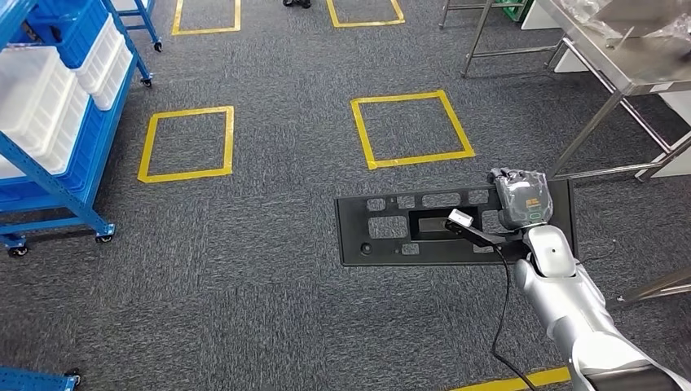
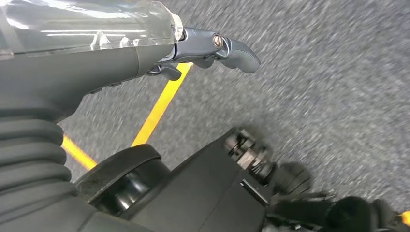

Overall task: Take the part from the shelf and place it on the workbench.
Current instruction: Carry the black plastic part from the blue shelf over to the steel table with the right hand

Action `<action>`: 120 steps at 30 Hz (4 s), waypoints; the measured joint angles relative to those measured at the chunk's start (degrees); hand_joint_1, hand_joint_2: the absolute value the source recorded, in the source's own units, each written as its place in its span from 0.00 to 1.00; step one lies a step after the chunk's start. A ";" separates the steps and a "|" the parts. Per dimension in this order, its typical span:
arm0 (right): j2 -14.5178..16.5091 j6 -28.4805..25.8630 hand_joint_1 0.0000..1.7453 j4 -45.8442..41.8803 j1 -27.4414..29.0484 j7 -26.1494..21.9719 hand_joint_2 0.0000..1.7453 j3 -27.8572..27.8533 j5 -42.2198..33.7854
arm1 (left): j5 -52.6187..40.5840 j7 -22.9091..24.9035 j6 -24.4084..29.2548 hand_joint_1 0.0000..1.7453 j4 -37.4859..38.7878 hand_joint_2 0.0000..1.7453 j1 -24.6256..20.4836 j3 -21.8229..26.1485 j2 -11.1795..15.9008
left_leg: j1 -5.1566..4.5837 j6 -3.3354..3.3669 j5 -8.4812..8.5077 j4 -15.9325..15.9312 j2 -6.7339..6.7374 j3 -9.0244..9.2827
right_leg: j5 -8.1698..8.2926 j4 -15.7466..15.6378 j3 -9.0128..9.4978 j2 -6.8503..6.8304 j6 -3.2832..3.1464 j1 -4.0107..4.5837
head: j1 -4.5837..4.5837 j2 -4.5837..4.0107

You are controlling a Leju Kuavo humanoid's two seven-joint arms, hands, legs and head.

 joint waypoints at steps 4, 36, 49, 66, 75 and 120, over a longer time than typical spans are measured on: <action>-0.19 0.03 1.00 0.31 0.31 0.10 1.00 0.01 0.36 | -1.32 -0.31 0.90 0.00 -0.01 1.00 0.00 -0.27 0.00 | -0.26 -1.14 -3.77 0.36 1.07 3.73 | 13.07 -10.85 0.47 -2.72 -1.18 0.65 | 0.06 0.00; -1.93 0.00 1.00 -0.12 1.73 0.67 1.00 -0.32 0.32 | -2.41 -0.36 0.13 0.00 -0.02 1.00 -0.33 0.17 0.11 | -0.49 -0.32 2.64 3.64 2.28 -6.54 | 7.55 -11.01 6.46 -2.29 -0.97 1.00 | 0.07 0.00; -2.25 0.00 1.00 -0.23 1.14 0.09 1.00 -0.55 -0.68 | -4.50 -0.17 0.10 0.00 -0.02 1.00 -0.37 0.01 0.18 | -0.34 -1.23 -4.78 8.12 -1.14 -3.05 | 13.55 -11.47 0.47 2.05 -2.83 1.26 | 0.06 0.00; -3.20 -0.01 1.00 0.91 0.03 -0.78 1.00 0.32 -1.44 | -4.75 -1.07 -0.97 0.00 -0.03 1.00 -0.32 -0.38 -0.09 | -0.84 0.01 4.27 2.57 3.38 -8.45 | 5.89 -10.04 8.90 -2.82 0.23 0.66 | 0.03 0.00; -2.87 0.00 1.00 1.64 -1.03 -1.06 1.00 0.89 -1.81 | -3.62 -0.90 -2.34 0.00 -0.02 1.00 -0.10 0.17 -0.08 | -0.36 -2.27 -3.89 17.93 0.49 -14.30 | 6.82 -12.95 8.59 -0.14 -3.43 1.21 | 0.02 0.00; -2.14 -0.01 1.00 3.15 -2.32 1.72 1.00 1.86 0.33 | -11.59 -2.22 -6.40 0.00 -0.13 1.00 -1.16 -3.72 -1.03 | -0.76 0.94 6.12 1.17 -1.08 -8.60 | -0.66 0.17 2.40 0.58 -0.36 0.61 | -0.11 0.00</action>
